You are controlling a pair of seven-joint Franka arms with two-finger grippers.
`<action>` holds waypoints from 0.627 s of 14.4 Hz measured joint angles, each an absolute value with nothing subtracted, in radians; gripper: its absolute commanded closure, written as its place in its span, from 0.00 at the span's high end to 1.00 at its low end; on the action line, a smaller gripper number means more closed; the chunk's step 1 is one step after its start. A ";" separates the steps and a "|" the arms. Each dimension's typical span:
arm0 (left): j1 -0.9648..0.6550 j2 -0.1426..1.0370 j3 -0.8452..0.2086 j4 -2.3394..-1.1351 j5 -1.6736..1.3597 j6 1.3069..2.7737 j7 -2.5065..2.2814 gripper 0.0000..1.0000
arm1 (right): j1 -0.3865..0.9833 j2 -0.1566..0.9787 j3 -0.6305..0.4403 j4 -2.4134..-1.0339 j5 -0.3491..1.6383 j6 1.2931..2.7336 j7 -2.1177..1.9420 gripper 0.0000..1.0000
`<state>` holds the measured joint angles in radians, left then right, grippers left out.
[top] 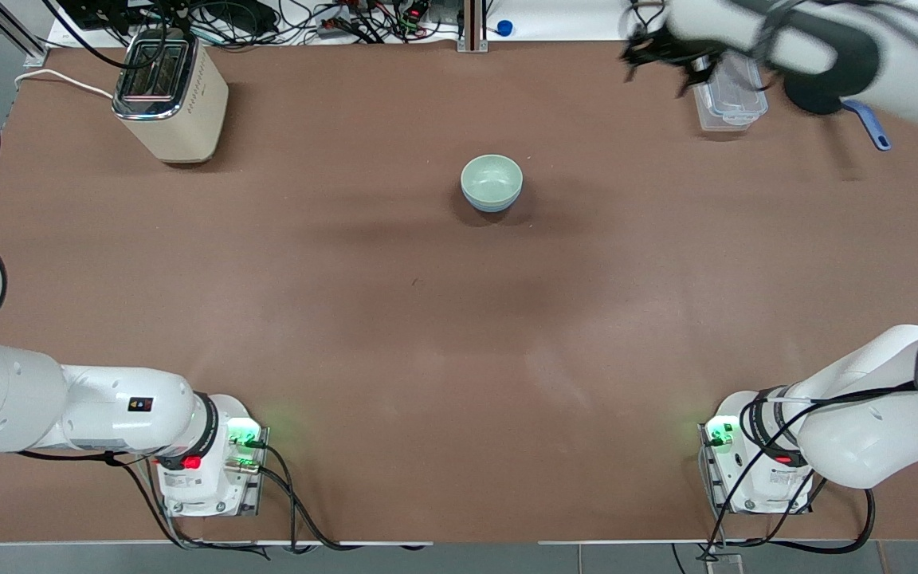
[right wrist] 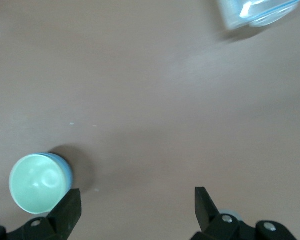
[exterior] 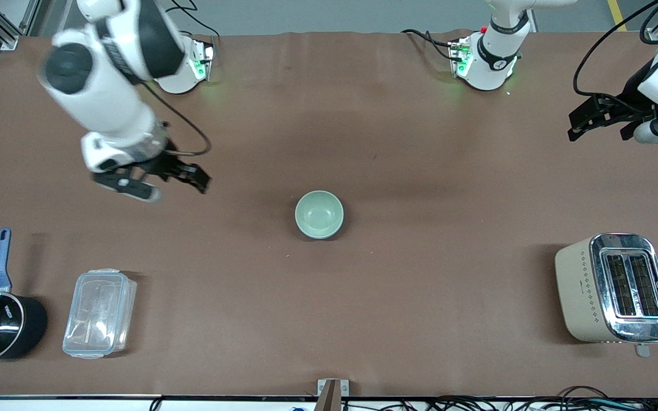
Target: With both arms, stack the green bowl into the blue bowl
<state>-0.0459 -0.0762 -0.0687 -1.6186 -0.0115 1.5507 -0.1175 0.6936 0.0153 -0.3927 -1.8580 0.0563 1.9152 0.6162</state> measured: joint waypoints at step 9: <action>-0.016 -0.076 -0.101 -1.624 -0.021 1.551 -0.114 1.00 | 0.349 -0.094 -0.414 -1.717 -0.019 1.781 0.118 1.00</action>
